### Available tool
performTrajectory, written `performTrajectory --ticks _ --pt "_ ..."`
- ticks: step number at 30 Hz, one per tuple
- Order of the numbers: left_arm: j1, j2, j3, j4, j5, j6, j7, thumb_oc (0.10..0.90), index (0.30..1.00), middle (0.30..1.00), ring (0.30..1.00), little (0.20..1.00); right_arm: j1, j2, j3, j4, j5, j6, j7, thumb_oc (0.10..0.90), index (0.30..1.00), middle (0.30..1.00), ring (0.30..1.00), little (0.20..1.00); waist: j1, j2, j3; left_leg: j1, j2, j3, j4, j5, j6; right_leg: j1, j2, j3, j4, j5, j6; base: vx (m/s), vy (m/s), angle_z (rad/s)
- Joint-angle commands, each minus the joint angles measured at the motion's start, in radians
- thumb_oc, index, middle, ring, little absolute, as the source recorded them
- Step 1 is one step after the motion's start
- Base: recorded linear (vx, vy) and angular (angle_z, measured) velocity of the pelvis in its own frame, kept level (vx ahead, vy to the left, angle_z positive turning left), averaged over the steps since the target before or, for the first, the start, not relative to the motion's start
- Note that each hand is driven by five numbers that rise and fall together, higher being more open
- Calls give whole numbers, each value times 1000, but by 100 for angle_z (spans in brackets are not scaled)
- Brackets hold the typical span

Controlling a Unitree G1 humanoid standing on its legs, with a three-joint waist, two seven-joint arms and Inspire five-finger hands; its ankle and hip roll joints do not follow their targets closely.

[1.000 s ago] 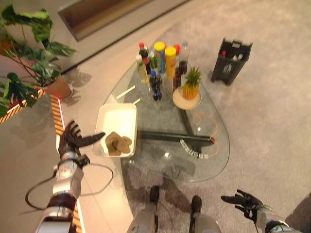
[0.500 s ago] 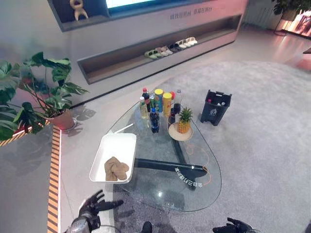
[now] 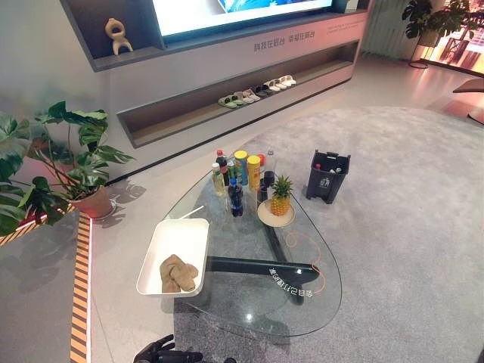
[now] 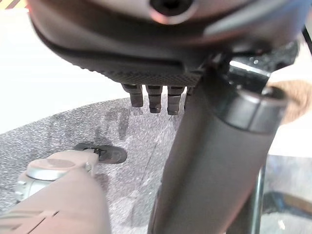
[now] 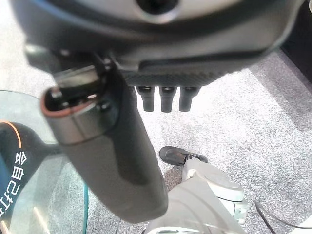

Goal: Wipe the table with a cloth and put it in the basket.

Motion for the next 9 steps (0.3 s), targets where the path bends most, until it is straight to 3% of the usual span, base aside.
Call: performTrajectory --ticks 1,9 --pt "-73 11 16 53 25 -27 -15 800 900 900 900 900 -49 6 20 32 -22 -9 -12 800 900 900 900 900 10 -30 16 71 -67 46 0 -105 22 -19 27 1 31 10 -4 0 0 0" --pt "-72 3 10 61 36 -19 -10 800 900 900 900 900 -51 12 36 41 -19 -9 -13 800 900 900 900 900 14 -34 21 75 -63 47 2 -106 22 -15 30 -2 37 5 -8 14 -4 0"
